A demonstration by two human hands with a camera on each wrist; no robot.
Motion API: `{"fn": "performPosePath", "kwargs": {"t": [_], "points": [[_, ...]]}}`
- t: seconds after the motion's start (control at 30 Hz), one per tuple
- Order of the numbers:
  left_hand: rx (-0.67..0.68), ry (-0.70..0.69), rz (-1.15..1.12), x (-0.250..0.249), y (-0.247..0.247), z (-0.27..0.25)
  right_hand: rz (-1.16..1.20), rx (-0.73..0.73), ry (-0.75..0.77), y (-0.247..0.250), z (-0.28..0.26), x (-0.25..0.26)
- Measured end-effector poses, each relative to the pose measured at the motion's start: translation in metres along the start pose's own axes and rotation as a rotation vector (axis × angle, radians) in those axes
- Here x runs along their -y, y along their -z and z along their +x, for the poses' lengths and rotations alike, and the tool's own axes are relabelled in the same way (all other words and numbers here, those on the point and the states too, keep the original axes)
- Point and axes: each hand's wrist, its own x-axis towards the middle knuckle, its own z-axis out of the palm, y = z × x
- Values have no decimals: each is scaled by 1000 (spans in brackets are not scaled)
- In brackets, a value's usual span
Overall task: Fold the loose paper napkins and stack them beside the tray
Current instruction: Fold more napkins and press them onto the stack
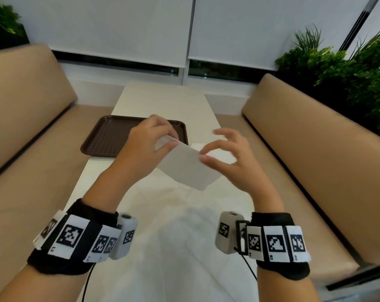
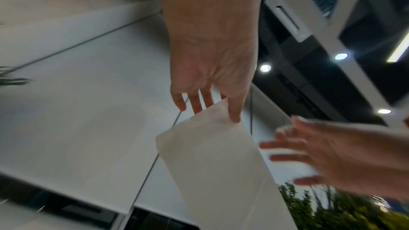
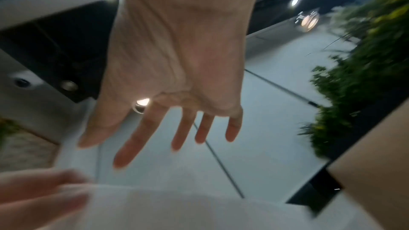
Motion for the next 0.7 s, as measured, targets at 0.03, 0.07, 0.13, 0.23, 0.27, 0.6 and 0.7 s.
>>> {"fn": "performPosePath", "kwargs": {"t": [0.03,0.07,0.13,0.23,0.27,0.6,0.7], "points": [[53,-65,32,-5,-1,4,-72,61,72,-6,3,10],[97,-101,47,-11,-1,7,-137,81,128,-13,7,16],[115,-133,48,-18,1,12,-171,30,172,-22,12,21],[36,-143,-6,-20,8,12,-63,-56,133,-17,10,6],[8,-135,-47,-17,11,12,-38,-62,94,-12,7,-1],[316,421,-294,47,-24,-3,356,-71,-376,-6,-21,-101],[422,554,-378,70,-63,2,383,-75,-477,-16,-8,-141]]}}
